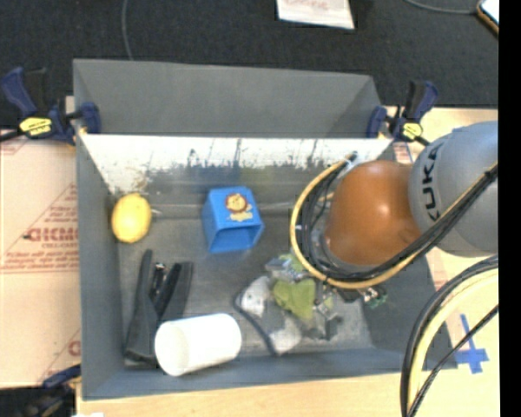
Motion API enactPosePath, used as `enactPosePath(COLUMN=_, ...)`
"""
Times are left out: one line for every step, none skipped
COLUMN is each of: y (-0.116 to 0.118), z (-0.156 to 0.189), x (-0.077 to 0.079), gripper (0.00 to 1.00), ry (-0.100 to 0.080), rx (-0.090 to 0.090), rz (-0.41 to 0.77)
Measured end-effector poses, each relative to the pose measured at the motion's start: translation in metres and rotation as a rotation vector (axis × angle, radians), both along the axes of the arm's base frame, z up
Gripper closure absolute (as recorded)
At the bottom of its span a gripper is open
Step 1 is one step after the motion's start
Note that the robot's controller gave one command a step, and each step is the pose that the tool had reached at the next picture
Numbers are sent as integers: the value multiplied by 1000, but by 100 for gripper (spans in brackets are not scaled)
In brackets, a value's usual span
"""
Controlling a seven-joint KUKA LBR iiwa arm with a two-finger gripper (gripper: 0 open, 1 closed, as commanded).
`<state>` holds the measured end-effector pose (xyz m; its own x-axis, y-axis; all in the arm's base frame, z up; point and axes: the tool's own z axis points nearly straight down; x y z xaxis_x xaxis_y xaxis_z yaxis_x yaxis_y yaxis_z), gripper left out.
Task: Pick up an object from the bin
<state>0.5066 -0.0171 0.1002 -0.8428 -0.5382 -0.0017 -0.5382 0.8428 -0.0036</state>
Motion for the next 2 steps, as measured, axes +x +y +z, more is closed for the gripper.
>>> enactPosePath(y=-49, z=-30, x=38, gripper=0, ry=-16, rx=-1, rz=79)
enactPosePath(y=-8, z=-30, x=-27, gripper=100, ry=-4, rx=1, rz=326)
